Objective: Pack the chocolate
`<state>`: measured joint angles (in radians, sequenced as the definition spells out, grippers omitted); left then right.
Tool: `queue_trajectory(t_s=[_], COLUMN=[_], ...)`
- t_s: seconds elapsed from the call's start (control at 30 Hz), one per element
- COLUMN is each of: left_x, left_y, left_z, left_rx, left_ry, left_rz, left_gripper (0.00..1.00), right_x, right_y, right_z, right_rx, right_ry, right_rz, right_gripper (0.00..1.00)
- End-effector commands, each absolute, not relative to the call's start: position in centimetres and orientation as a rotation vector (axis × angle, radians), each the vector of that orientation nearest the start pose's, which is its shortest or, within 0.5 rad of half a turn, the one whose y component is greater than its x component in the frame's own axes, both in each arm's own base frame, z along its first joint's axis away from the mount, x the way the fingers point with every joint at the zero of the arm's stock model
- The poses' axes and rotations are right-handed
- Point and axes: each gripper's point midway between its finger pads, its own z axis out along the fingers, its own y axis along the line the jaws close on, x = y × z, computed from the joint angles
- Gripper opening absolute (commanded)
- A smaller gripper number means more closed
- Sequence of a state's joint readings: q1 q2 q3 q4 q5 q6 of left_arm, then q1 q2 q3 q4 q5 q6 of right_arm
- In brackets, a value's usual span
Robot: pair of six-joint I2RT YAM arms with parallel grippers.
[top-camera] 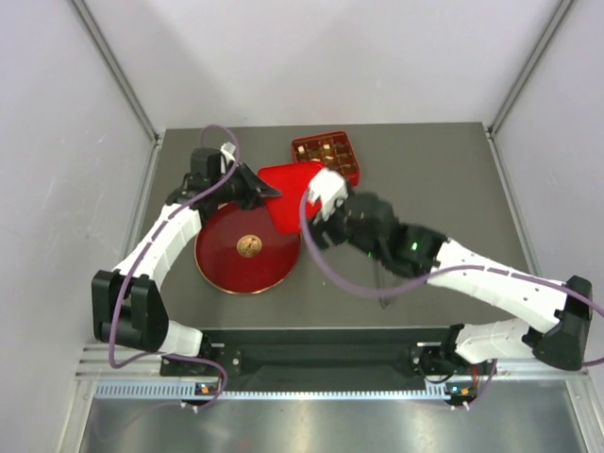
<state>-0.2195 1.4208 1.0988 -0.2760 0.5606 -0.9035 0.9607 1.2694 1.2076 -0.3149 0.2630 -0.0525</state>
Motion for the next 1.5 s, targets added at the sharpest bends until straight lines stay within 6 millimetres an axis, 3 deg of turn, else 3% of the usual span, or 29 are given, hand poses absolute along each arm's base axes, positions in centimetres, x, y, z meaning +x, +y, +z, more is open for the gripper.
queue_trajectory(t_s=[0.0,0.07,0.17,0.33,0.6,0.7,0.83,1.1,1.47], left_x=[36.1,35.9,35.6,34.7,32.8,32.3,31.6,30.8,30.6], left_y=[-19.6,-19.4,-19.4,-19.2,-19.2,-19.3,-19.2,-19.0,-18.9], left_z=[25.6,25.9,26.8,27.7,27.0,26.9,27.0,27.8,28.6], left_rx=[-0.484,-0.5,-0.512,-0.519,-0.55,-0.553,-0.553,-0.532,-0.522], left_ry=[2.231,2.239,2.225,2.214,2.215,2.22,2.221,2.213,2.192], left_rz=[-1.261,-1.26,-1.294,-1.29,-1.336,-1.351,-1.355,-1.354,-1.355], left_gripper=[0.0,0.0,0.0,0.0,0.0,0.0,0.0,0.0,0.0], right_x=[25.4,23.2,21.6,22.3,23.3,23.5,23.7,23.0,22.4], right_y=[30.4,31.9,33.3,34.0,36.6,37.3,38.3,38.3,36.3], right_z=[30.7,30.7,30.2,29.5,28.6,28.4,28.5,29.3,28.8], right_rx=[-0.907,-0.947,-1.046,-1.103,-1.173,-1.178,-1.175,-1.127,-1.078], right_ry=[1.509,1.393,1.281,1.252,1.186,1.174,1.161,1.175,1.195], right_rz=[0.114,0.13,0.084,-0.089,-0.223,-0.24,-0.246,-0.279,-0.297], right_gripper=[0.79,0.78,0.77,0.73,0.69,0.64,0.45,0.0,0.0])
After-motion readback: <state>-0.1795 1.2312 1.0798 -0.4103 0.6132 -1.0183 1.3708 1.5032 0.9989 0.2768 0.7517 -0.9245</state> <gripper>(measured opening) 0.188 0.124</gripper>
